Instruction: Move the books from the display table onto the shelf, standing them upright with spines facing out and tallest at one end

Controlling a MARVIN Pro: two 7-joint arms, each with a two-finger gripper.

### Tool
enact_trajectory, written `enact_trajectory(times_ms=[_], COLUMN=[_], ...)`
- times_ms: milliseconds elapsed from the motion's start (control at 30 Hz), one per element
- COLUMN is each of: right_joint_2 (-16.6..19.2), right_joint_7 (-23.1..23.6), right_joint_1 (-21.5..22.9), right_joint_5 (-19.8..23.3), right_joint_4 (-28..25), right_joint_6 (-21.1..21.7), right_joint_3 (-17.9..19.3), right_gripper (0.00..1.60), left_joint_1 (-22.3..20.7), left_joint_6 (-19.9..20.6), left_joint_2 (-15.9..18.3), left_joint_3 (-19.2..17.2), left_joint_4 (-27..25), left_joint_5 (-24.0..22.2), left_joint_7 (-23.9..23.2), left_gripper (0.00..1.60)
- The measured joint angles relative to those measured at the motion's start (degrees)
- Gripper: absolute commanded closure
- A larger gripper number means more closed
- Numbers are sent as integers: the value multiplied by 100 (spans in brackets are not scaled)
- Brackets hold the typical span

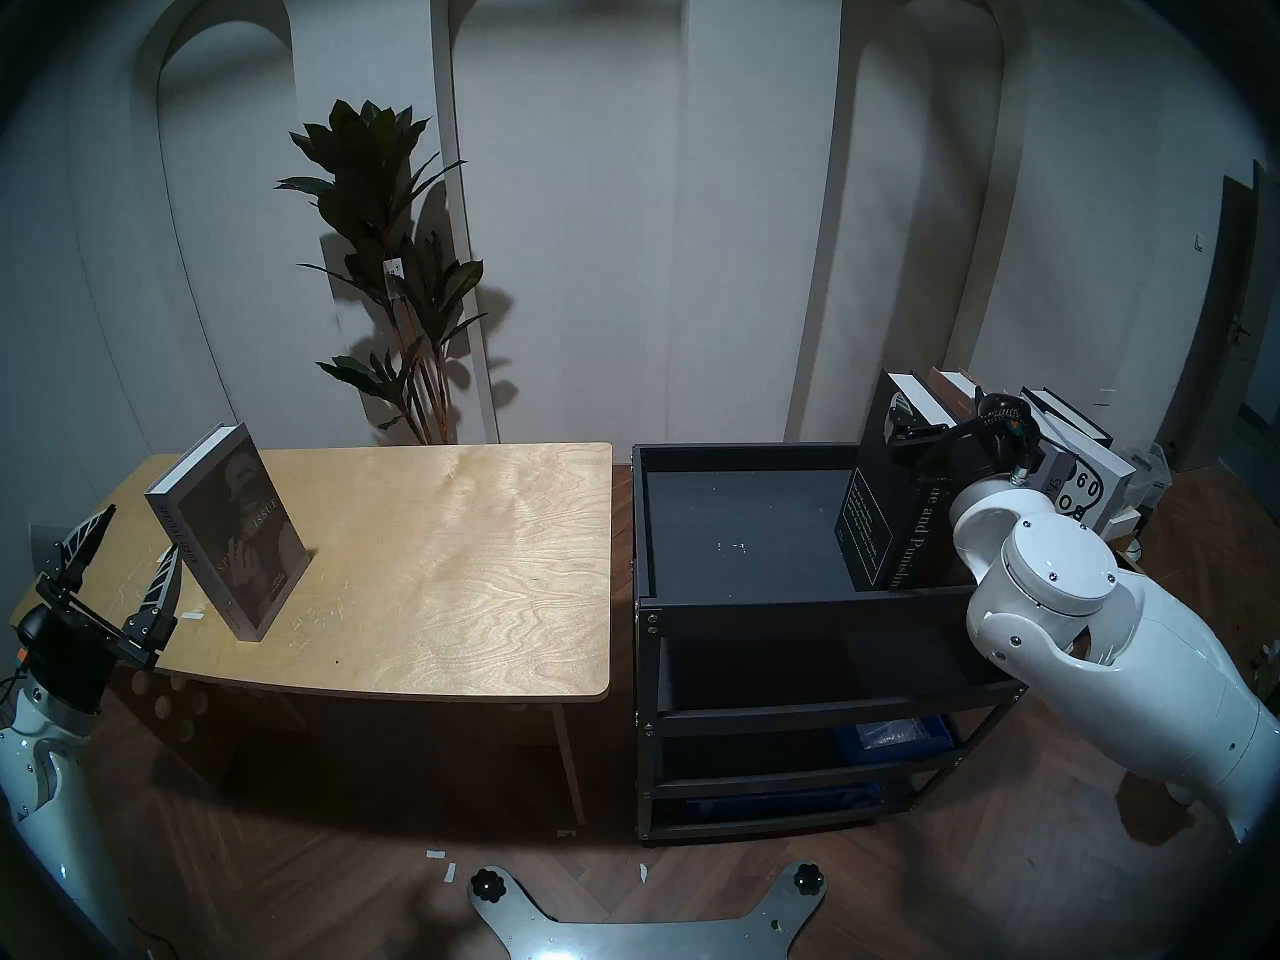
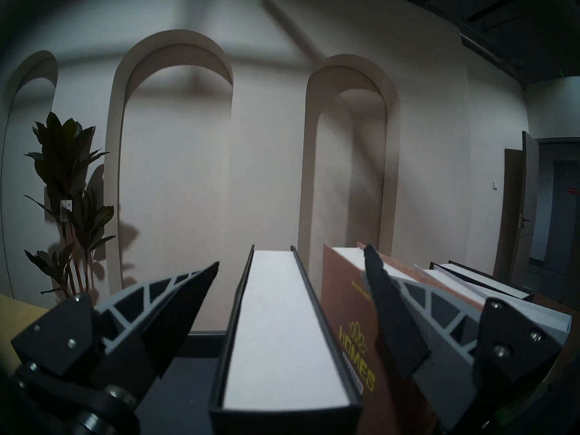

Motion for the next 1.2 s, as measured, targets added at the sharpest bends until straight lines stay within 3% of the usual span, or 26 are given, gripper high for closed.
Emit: enact_trajectory(times_ms=[400, 600, 833, 1200], right_joint_2=[132, 60, -52, -212], right_joint_7=[-320, -346, -199, 78], right_joint_1=[-108, -206, -405, -1001], right_joint_5=[345, 337, 261, 147], right_joint_4=[-868, -1313, -1483, -1504], right_joint_6=[-330, -669, -918, -1174], right_joint_3=[595, 635, 262, -747], right_gripper=[0, 0, 0, 0], left_joint_1=[0, -11, -48, -250], left_joint_6=[-2, -8, 86, 379], left_joint_2=[2, 105, 304, 519], left_joint_3=[0, -86, -255, -246], left_joint_4=[8, 249, 655, 1082], left_joint_5=[-2, -6, -37, -186], left_joint_7=[-7, -125, -235, -259], left_gripper=[0, 0, 0, 0])
